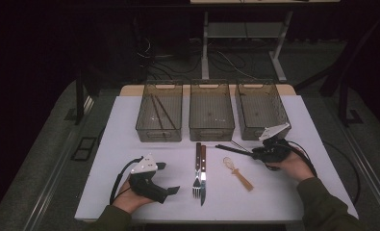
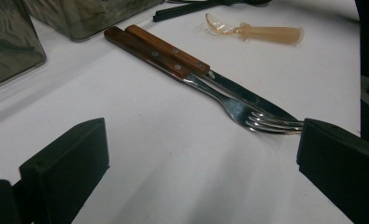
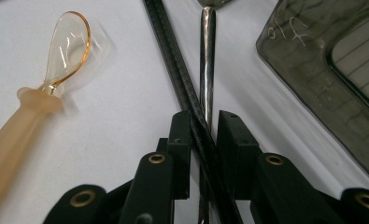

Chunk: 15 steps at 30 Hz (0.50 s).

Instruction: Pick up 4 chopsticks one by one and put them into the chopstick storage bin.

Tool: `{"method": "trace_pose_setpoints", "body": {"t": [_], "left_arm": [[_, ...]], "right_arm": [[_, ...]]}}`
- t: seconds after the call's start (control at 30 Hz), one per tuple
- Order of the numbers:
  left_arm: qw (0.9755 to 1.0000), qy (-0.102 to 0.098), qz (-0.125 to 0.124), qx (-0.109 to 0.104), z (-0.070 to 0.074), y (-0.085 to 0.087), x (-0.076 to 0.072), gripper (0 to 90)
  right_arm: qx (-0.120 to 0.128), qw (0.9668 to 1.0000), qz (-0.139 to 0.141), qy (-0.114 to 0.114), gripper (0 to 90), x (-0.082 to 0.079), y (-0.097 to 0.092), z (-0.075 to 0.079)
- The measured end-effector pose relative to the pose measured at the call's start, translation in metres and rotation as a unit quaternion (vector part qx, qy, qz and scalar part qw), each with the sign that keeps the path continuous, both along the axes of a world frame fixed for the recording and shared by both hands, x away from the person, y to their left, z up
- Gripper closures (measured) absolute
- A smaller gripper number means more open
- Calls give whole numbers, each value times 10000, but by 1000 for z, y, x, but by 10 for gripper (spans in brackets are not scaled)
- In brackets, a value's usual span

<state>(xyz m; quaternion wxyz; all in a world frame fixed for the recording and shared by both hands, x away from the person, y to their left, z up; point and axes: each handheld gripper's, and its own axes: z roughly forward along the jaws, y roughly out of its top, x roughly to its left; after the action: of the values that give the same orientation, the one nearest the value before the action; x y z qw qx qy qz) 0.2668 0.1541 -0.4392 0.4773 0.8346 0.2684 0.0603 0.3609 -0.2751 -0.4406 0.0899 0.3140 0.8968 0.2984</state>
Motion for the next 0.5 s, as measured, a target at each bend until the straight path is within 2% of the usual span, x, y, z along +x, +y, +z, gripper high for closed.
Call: {"method": "trace_pose_setpoints", "body": {"t": [0.13,0.23,0.3,0.5], "left_arm": [[10000,-6,-1,-7,0,0,0,9],[10000,-7,-3,-8,0,0,0,9],[10000,-7,-2,-8,0,0,0,9],[10000,-10,-8,1,0,0,0,9]], "right_arm": [[73,10000,-20,30,725,0,-2,1],[335,9994,-34,-18,688,-1,-4,6],[515,9986,-66,-69,706,-1,-7,10],[456,9988,-108,-105,800,-1,-10,10]]}}
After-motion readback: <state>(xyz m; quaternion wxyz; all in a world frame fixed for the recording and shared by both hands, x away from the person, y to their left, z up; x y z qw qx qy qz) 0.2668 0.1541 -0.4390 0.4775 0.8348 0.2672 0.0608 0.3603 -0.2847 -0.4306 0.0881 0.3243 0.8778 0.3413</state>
